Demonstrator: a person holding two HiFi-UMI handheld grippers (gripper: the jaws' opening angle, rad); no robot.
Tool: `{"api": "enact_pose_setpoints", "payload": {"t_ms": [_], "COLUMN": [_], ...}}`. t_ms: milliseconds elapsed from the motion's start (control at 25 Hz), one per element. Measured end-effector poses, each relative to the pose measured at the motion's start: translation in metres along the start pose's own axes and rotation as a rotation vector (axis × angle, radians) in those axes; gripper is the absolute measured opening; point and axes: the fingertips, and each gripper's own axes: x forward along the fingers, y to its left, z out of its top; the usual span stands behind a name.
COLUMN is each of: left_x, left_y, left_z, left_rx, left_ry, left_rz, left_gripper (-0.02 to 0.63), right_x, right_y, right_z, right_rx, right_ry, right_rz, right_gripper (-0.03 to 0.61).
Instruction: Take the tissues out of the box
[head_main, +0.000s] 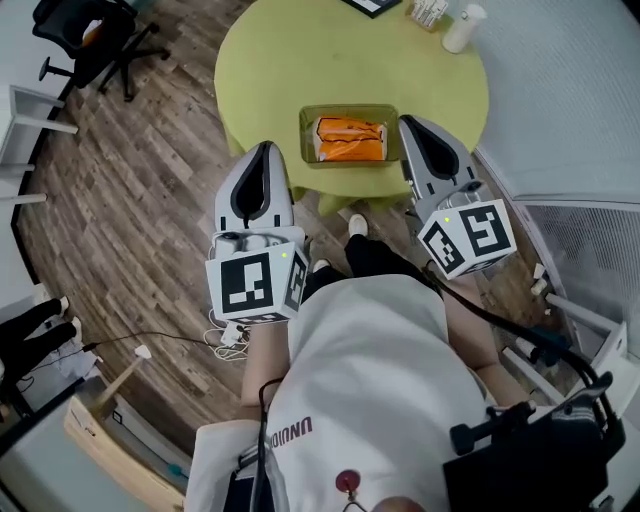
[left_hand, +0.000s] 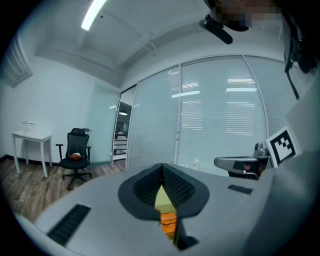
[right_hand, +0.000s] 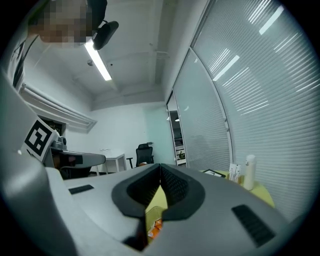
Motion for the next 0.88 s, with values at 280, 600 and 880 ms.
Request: {"api": "enact_pose_setpoints", "payload": {"t_ms": [280, 600, 880], "left_x": [0.016, 0.017, 0.029], "left_y": [-0.005, -0.01, -0.005], "left_z": [-0.012, -0.026, -0.027], "left_rx": [-0.015, -0.028, -0.033], "left_ry": [0.012, 0.039, 0.042], "left_rz": [0.074, 0.113, 0.093], "left_gripper": [0.014, 0.014, 0.014], "right_x": [0.017, 0.022, 0.031], "right_y": [-0.017, -0.031, -0.036], "right_z": [-0.008, -0.026, -0.042], "right_rx": [-0.027, -0.039, -0.059], "right_ry": [0.029, 0.057, 0.121], "right_rz": [0.09, 0.129, 0.115], "right_gripper": [0.02, 0.02, 0.02]}}
